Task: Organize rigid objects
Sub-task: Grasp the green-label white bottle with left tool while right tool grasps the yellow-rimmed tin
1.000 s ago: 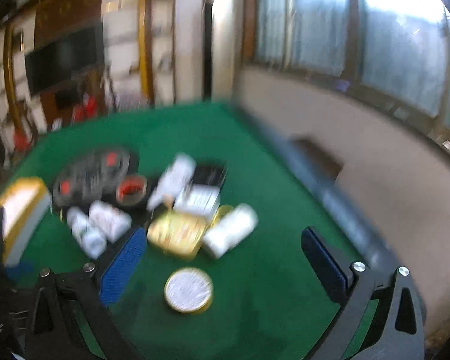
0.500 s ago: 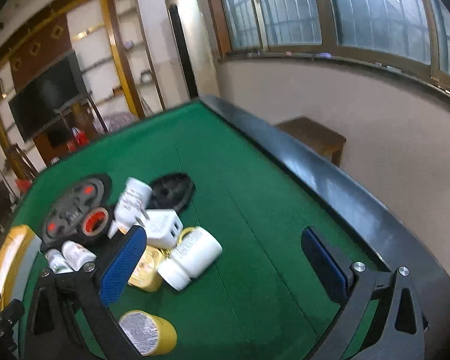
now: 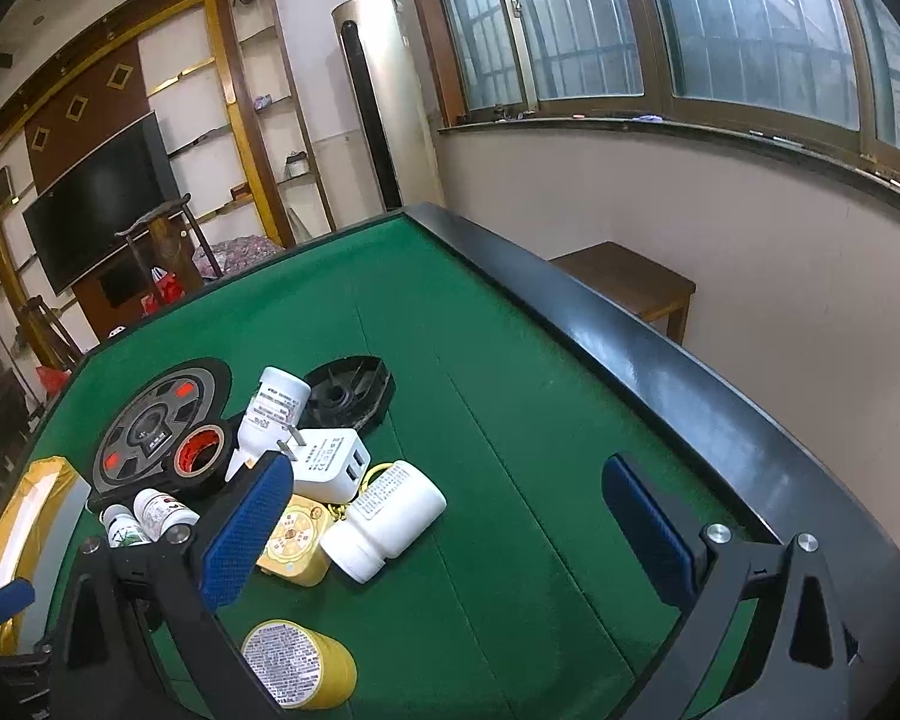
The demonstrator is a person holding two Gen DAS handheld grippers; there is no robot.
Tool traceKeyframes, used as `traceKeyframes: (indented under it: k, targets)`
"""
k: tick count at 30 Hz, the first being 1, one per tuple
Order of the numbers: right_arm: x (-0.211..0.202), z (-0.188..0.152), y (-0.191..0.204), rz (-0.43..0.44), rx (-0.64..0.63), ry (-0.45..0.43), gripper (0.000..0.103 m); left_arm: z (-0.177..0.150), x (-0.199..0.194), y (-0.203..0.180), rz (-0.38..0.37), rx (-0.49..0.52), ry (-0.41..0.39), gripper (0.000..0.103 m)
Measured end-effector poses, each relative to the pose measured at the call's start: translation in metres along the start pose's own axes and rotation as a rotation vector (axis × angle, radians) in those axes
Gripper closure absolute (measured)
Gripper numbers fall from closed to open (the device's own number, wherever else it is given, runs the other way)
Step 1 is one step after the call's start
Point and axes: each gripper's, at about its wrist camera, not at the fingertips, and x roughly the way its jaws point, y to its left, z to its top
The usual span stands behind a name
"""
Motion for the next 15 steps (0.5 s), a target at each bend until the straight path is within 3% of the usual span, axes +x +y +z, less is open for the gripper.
traceKeyframes:
  k: [6, 15]
  targets:
    - [0.004, -0.002, 0.000, 0.010, 0.004, 0.013, 0.000, 0.005, 0.010, 0.013, -0.046, -0.057, 0.037, 0.013]
    - [0.010, -0.003, -0.001, 0.028, 0.008, 0.041, 0.000, 0.039, 0.029, 0.044, -0.090, -0.191, 0.061, 0.013]
